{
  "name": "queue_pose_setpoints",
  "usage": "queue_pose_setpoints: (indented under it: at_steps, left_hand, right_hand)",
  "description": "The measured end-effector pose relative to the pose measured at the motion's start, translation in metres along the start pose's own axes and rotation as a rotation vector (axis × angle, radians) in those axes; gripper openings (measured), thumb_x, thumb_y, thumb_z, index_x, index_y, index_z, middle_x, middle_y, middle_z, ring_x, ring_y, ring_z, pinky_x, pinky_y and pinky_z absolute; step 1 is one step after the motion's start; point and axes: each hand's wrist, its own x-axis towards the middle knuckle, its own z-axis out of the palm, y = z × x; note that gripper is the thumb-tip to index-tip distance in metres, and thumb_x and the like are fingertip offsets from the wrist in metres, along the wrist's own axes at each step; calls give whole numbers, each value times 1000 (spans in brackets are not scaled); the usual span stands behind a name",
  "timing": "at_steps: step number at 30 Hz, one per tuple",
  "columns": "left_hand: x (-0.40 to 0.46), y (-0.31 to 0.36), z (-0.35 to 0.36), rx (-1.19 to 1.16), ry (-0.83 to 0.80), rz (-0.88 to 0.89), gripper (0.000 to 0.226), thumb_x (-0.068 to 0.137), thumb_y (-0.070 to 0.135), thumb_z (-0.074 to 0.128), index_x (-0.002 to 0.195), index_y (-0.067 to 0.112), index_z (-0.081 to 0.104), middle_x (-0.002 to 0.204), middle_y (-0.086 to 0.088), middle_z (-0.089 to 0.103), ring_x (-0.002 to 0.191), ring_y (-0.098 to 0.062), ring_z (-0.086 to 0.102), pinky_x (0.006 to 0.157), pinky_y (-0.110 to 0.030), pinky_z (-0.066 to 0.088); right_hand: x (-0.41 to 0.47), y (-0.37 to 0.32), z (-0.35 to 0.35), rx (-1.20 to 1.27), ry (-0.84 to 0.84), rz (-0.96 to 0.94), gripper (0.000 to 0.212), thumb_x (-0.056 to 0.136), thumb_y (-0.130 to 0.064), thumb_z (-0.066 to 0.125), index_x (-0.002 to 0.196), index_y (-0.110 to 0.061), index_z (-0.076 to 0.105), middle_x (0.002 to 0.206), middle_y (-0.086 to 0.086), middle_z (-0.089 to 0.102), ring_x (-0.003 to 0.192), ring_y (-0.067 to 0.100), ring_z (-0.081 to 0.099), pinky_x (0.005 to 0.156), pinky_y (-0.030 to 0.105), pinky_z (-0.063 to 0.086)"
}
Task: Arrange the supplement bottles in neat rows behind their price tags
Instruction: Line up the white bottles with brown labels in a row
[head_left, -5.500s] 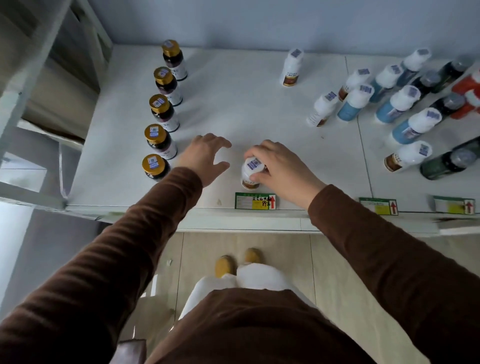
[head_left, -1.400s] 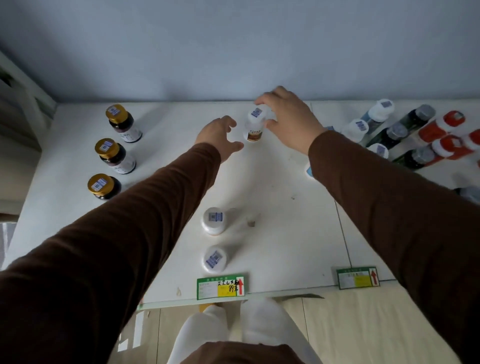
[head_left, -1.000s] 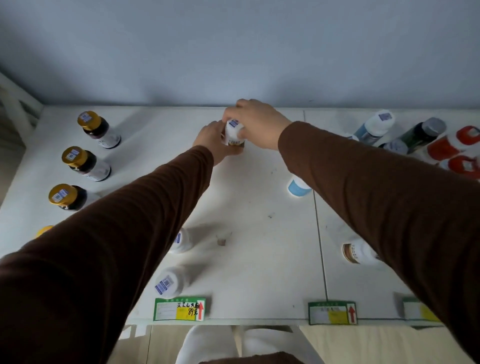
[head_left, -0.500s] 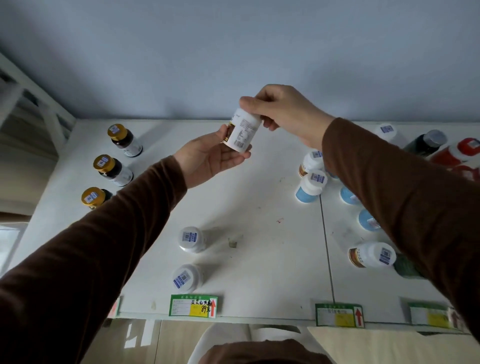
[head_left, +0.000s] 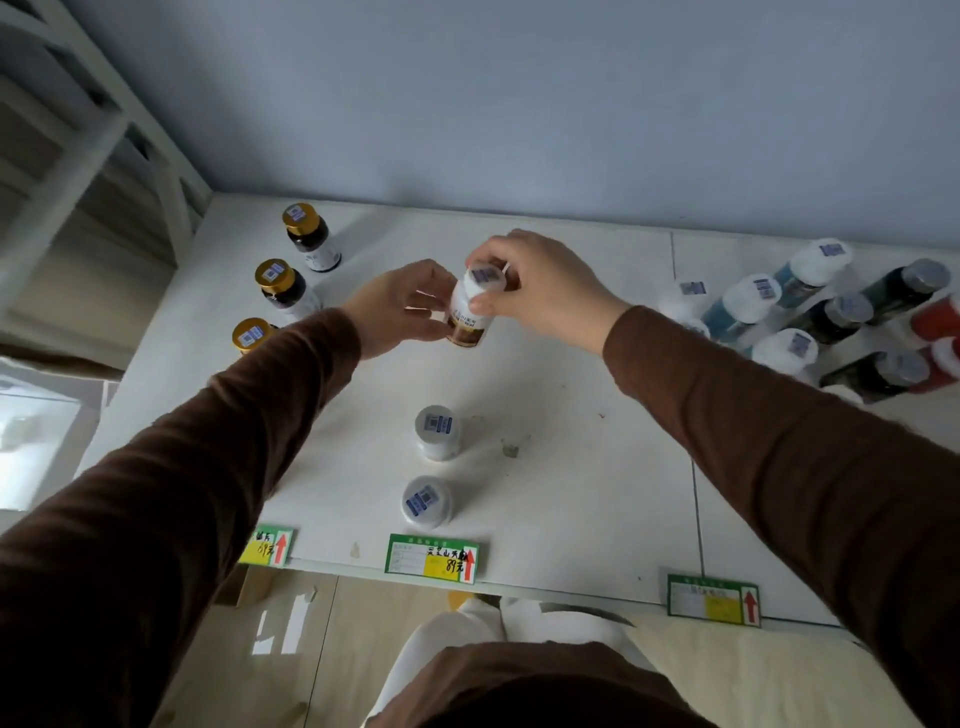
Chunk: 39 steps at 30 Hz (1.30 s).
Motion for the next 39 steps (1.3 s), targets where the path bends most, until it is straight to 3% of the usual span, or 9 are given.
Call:
queue_pose_setpoints:
  at_steps: [4, 7, 12, 19, 23, 28, 32, 39]
  left_hand:
    - [-19, -24, -8, 429, 98, -36, 37, 85, 8, 68, 117, 25, 60, 119, 2, 62, 112, -17, 58, 98, -38, 49]
    - [-28, -36, -10, 545, 157, -67, 38, 86, 17, 67, 121, 29, 59, 121, 1, 60, 110, -19, 57, 97, -40, 49]
    - [-37, -46, -9, 583, 174, -65, 38, 86, 20, 67, 121, 28, 58, 121, -1, 59, 108, -21, 57, 96, -41, 48]
    - [-45, -42, -6, 565, 215, -38, 36, 86, 24, 67, 120, 30, 57, 120, 1, 59, 108, -18, 57, 95, -38, 49]
    - [-45, -23, 1, 635, 260, 35, 36, 88, 27, 65, 123, 28, 56, 122, -2, 58, 110, -21, 56, 93, -37, 48]
    - [-40, 25, 21, 668, 276, 173, 38, 88, 27, 65, 124, 24, 56, 121, -5, 58, 111, -25, 55, 94, -38, 45]
    - [-27, 63, 51, 640, 241, 256, 41, 86, 30, 66, 125, 23, 57, 121, -2, 59, 111, -22, 54, 89, -27, 36]
    - [20, 106, 113, 592, 166, 280, 43, 84, 31, 68, 125, 22, 57, 122, -1, 59, 111, -20, 55, 95, -31, 42]
  right_hand:
    - [-9, -7, 33, -108, -77, -27, 40, 79, -29, 75, 116, -23, 63, 103, -6, 54, 91, 14, 55, 76, 24, 36]
    - [-13, -11, 48, -160, -95, -31, 39, 79, -28, 75, 116, -22, 63, 105, -3, 54, 91, 17, 56, 75, 25, 35]
    - [-16, -17, 65, -229, -119, -41, 39, 82, -26, 73, 119, -20, 62, 114, 2, 55, 91, 18, 55, 79, 28, 40]
    - [-23, -20, 76, -291, -114, -26, 51, 87, -23, 69, 135, -20, 54, 125, 5, 52, 111, 24, 54, 93, 36, 47]
    - [-37, -20, 67, -233, 1, 21, 60, 89, -28, 68, 144, -21, 46, 132, 6, 50, 118, 25, 51, 98, 33, 46]
    - [-72, -4, 40, -206, 167, 104, 47, 93, -32, 65, 137, -22, 53, 130, 3, 52, 113, 21, 52, 93, 26, 41]
    - [-100, 14, 9, -216, 193, 158, 40, 94, -33, 63, 132, -22, 57, 129, 2, 53, 115, 21, 52, 96, 31, 44]
    - [-122, 70, -61, -273, 220, 221, 36, 93, -30, 62, 128, -22, 60, 126, 3, 56, 115, 23, 52, 96, 33, 40]
